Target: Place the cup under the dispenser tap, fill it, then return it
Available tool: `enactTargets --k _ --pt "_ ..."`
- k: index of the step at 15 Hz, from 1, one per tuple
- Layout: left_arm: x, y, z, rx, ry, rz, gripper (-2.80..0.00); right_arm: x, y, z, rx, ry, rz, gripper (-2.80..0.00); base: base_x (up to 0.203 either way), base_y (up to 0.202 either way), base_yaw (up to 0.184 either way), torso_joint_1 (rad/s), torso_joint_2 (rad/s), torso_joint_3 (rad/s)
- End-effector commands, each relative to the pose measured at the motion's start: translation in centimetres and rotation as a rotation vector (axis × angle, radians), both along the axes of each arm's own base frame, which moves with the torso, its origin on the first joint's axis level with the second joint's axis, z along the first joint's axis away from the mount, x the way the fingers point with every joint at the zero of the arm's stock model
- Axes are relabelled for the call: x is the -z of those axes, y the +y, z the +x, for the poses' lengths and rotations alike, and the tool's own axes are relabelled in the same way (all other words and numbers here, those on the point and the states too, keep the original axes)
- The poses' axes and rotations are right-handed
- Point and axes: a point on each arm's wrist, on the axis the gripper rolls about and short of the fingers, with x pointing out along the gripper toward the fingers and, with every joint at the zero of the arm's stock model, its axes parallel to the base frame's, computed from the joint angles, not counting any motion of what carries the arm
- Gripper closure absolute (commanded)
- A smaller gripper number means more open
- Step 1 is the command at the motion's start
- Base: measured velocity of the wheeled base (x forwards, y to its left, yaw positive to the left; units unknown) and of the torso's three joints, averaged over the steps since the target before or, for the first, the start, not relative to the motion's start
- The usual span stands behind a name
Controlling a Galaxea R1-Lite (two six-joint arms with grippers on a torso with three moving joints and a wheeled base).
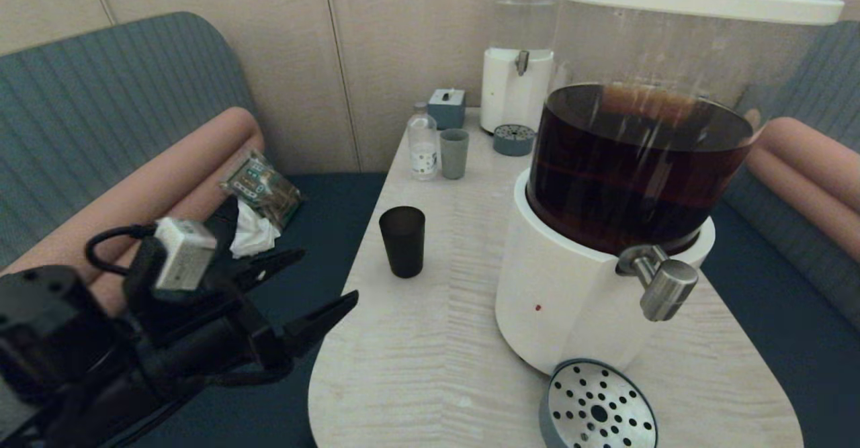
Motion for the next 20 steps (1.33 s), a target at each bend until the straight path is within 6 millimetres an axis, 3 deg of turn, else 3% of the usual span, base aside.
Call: enactTargets --k 1,2,3,6,9,13,16,20 --pt "-1.6 1.2 -4.0 0.0 -0.106 -0.034 -2.8 0.2 0.0 0.0 -0.001 -0.001 -0.001 0.0 0.0 0.0 0.0 0.0 0.0 0.0" --pt "-1.6 1.6 -5.0 -0.001 -0.114 -0.037 -2.8 0.2 0.0 0.0 -0.001 0.001 -0.001 0.0 0.0 0.0 0.0 0.0 0.0 0.0" --pt "-1.6 1.8 -5.9 -0.003 -0.124 -0.041 0.0 0.2 0.0 0.0 -0.001 0.002 -0.001 0.0 0.0 0.0 0.0 0.0 0.0 0.0" --pt "-2.9 2.5 -7.5 -0.029 -0.211 -0.072 0.0 0.2 0.0 0.0 -0.001 0.001 -0.001 0.0 0.0 0.0 0.0 0.0 0.0 0.0" --pt "-5.6 3.6 -9.7 -0.097 -0.356 -0.115 0.0 0.2 0.0 0.0 -0.001 0.001 -0.001 0.0 0.0 0.0 0.0 0.0 0.0 0.0" --pt "-8.7 5.2 -14.8 -0.159 -0.52 -0.152 0.0 0.2 0.0 0.0 -0.001 0.0 -0.001 0.0 0.0 0.0 0.0 0.0 0.0 0.0" --pt "-9.2 6.0 -18.7 -0.229 -0.628 -0.152 0.0 0.2 0.0 0.0 -0.001 0.0 -0.001 0.0 0.0 0.0 0.0 0.0 0.0 0.0" --pt "-8.3 6.1 -23.3 -0.28 -0.766 -0.164 0.0 0.2 0.0 0.0 -0.001 0.002 -0.001 0.0 0.0 0.0 0.0 0.0 0.0 0.0"
